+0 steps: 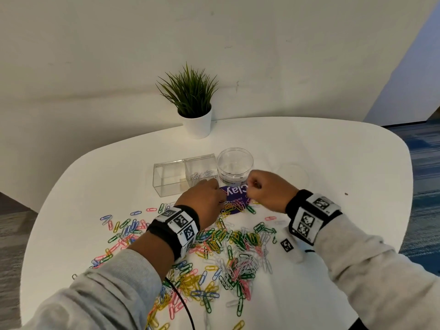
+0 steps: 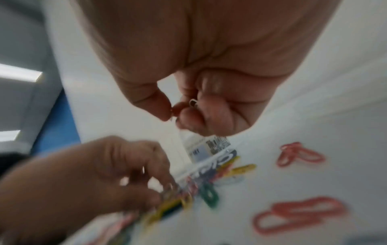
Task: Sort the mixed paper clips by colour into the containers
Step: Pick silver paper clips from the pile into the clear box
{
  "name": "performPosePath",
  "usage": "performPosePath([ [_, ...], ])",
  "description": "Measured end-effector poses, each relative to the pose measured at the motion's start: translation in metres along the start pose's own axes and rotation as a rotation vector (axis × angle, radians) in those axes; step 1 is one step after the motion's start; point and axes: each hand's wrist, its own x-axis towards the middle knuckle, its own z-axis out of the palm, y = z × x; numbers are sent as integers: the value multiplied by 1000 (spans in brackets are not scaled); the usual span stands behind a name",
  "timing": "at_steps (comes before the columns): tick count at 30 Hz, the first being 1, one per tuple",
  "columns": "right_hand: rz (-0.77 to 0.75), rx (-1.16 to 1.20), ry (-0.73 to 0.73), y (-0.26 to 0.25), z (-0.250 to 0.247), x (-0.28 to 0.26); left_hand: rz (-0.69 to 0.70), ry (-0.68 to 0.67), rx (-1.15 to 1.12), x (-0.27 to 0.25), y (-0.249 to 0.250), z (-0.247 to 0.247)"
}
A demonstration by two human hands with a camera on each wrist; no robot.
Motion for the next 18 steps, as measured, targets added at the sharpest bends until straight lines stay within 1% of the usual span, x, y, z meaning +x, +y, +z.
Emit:
performPosePath([
  [3, 107, 413, 103, 2, -9, 0, 4, 9, 0, -2, 0, 0],
  [4, 151, 519, 113, 2, -11, 1, 2, 11, 0, -2, 0, 0],
  [5, 188, 563, 107, 2, -10, 2, -3, 16, -4, -2, -1, 0],
  [6, 211, 536, 88, 1, -10, 3, -10, 22, -12, -3, -1, -1],
  [7, 209, 428, 56, -1, -9, 4, -14, 35, -20, -3, -1, -2],
  [10, 94, -79, -79, -5, -3, 6, -22, 75, -34, -5, -1, -6],
  [11, 68, -209, -121, -5, 0, 8, -25, 83, -34, -6, -1, -7],
  [12, 57, -289, -158, -5, 4, 8, -28, 88, -30, -7, -1, -8],
  [13, 59, -327, -182, -4, 6, 9, -28, 88, -28, -8, -2, -8],
  [15, 69, -317, -187, -4, 9, 9, -32, 103, -50, -11, -2, -10],
  [18, 72, -299, -198, -4, 10, 10, -69, 173, -164, -13, -7, -17],
])
